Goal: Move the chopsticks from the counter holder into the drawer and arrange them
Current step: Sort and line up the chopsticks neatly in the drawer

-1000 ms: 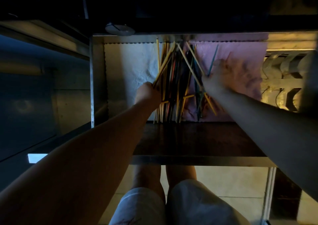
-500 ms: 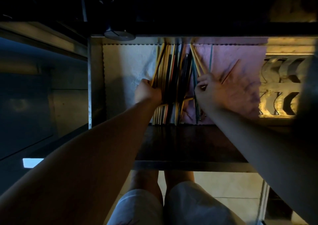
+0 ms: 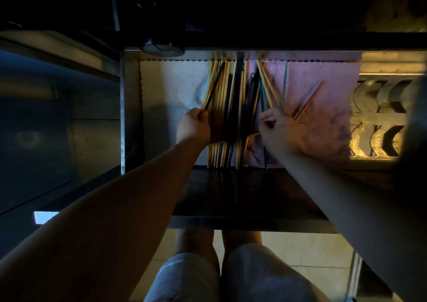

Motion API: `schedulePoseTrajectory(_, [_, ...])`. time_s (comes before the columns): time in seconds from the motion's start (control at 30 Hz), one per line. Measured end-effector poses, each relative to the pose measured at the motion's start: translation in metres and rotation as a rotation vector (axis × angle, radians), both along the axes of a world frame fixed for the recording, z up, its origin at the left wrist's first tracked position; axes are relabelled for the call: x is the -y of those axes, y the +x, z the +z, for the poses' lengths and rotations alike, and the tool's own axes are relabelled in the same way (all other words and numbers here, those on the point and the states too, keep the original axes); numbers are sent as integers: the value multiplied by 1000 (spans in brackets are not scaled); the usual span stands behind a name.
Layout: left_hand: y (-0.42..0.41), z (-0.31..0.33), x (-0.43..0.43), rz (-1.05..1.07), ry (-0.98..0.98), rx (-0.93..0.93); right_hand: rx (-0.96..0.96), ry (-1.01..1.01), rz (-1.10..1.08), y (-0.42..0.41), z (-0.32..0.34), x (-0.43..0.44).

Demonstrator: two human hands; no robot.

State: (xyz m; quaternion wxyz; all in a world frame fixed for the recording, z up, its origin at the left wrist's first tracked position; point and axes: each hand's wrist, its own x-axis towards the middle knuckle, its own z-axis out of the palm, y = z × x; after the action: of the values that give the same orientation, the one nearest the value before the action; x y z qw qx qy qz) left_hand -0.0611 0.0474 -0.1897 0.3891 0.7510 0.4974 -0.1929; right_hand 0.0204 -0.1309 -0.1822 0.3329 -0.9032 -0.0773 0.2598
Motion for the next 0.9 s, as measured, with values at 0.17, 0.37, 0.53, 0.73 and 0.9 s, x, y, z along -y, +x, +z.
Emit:
schedulePoseTrajectory(0.17, [-7,1,0,70,59,1,13,-15,-3,-1,-3,-1])
schedulePoseTrajectory(0.37, [-7,7,1,141,144,47,19,-35,21,-2,-1,-4])
schedulePoseTrajectory(0.53, [-1,2,-2,135,126,63,3,-4,40,-5,6,-12])
schedulePoseTrajectory(0.73, [8,-5,-11,61,47,21,-23,-5,49,-9,9,-16])
schedulePoseTrajectory(0.9, [17,-9,1,-7,-16,6,-54,-4,22,-14,6,-19])
